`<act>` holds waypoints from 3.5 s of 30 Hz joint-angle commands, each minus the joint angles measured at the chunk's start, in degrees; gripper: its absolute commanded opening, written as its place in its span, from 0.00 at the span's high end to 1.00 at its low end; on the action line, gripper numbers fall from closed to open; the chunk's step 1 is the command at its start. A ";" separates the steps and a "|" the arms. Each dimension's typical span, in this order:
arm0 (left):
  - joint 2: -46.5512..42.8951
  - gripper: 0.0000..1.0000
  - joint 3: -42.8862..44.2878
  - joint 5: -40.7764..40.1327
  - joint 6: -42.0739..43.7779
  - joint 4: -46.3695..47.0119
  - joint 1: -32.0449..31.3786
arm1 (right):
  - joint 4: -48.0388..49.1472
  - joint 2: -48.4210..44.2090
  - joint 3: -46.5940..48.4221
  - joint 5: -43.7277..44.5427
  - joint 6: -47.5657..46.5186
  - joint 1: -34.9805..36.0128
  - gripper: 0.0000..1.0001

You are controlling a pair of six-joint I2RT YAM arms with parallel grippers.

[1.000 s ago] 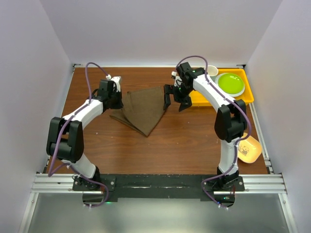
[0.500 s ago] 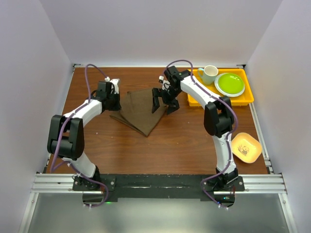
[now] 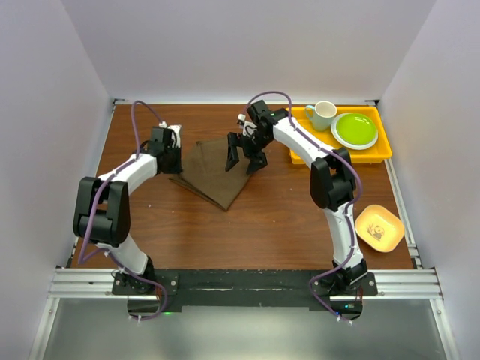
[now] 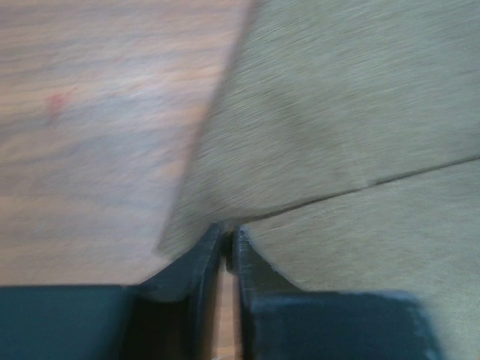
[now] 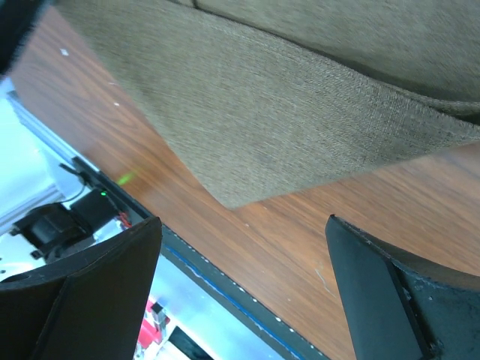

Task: Fold the napkin, place the utensils inside, and roll it up
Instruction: Fold the napkin

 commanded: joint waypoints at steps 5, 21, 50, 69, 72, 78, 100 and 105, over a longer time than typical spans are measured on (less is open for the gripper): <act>-7.25 0.42 5.67 -6.85 -9.97 -10.21 0.60 | 5.16 1.37 2.91 -3.03 2.31 0.30 0.05; 3.02 0.98 0.40 14.53 -11.30 -1.86 2.36 | 10.34 5.33 1.07 -2.59 2.05 -2.07 0.47; 5.22 0.99 3.29 10.22 -9.63 -3.70 3.59 | 8.24 4.63 -3.60 5.31 -6.74 -3.74 0.40; -1.37 0.95 -2.33 19.27 -17.01 1.04 3.59 | 15.70 -1.79 -4.82 -6.27 -2.18 8.64 0.51; -1.02 0.95 -2.95 19.36 -16.83 2.28 3.59 | 17.98 -0.65 -6.67 -7.33 -2.26 11.19 0.62; 2.23 0.96 -2.60 18.22 -14.11 1.57 3.59 | 19.22 0.85 -9.66 -5.58 -3.05 11.90 0.65; -25.18 0.48 -8.22 10.31 -26.92 -4.22 3.50 | 14.65 -10.84 -6.58 16.10 -9.99 13.92 0.02; -29.23 0.45 -7.27 2.61 -31.50 -10.01 3.59 | 9.64 -9.70 -4.03 27.27 -19.21 19.44 0.02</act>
